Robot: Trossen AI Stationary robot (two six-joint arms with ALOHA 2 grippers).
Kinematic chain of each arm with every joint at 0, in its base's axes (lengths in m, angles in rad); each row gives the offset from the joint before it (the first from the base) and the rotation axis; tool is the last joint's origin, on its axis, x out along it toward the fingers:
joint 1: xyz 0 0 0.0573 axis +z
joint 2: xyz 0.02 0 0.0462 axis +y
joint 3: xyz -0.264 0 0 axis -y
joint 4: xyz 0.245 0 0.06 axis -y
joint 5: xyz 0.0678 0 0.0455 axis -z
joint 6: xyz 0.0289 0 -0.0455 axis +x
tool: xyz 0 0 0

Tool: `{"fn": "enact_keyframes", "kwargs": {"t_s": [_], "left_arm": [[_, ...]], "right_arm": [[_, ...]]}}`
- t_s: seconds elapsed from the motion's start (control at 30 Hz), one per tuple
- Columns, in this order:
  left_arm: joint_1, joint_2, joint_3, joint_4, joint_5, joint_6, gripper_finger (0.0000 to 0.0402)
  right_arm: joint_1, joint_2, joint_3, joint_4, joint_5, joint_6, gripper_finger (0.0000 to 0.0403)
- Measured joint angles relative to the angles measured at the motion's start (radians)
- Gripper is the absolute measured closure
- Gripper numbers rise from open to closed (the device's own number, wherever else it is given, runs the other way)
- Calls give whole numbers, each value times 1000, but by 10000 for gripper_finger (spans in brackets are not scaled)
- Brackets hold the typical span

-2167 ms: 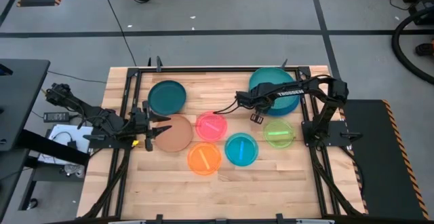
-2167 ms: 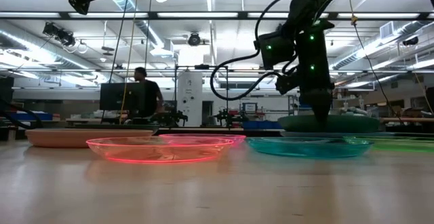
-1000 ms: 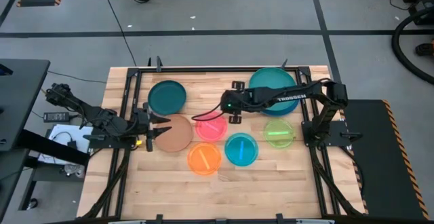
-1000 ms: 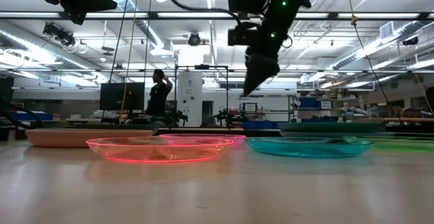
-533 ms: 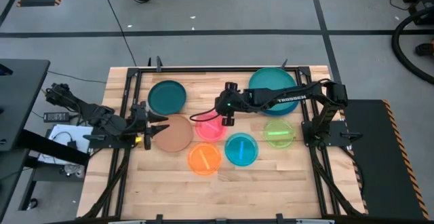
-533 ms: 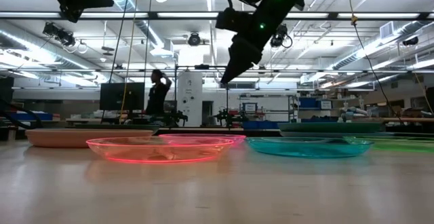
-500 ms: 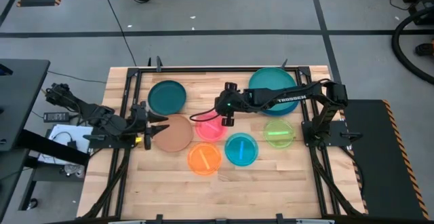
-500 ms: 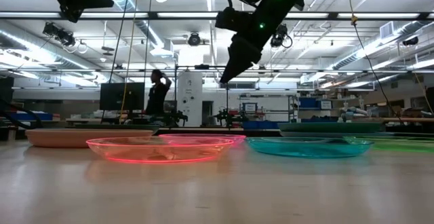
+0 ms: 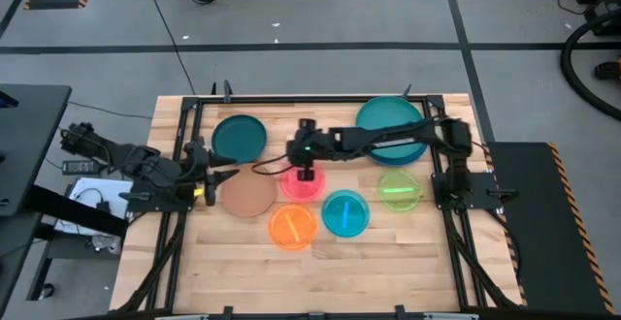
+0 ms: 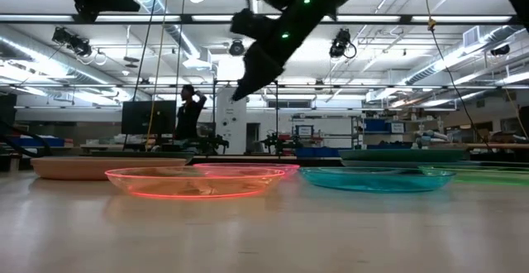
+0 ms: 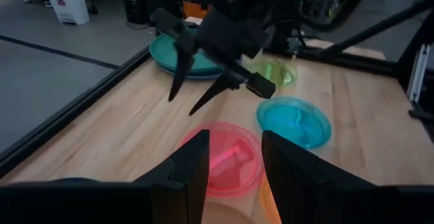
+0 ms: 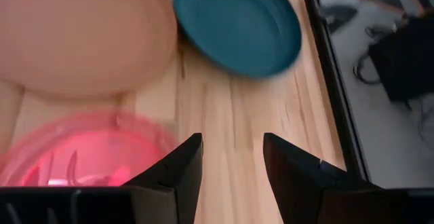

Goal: Stack plastic plates
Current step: Stack the dark green plate on top of the green plate

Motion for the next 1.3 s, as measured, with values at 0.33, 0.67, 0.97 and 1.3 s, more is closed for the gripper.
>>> {"fn": "enact_keyframes", "kwargs": {"t_s": [0.33,0.67,0.97,1.3], "left_arm": [[-34,-4,23,-153,5,-43,260],[-34,-4,23,-168,61,-143,260],[-34,-4,23,-278,98,-283,260],[-34,-3,23,-279,98,-284,260]], "right_arm": [[-14,230,267,-44,-110,-201,238],[-37,427,468,-13,-179,-281,238],[-57,589,721,-163,-115,-311,238],[-59,683,855,-281,-80,-343,238]]}}
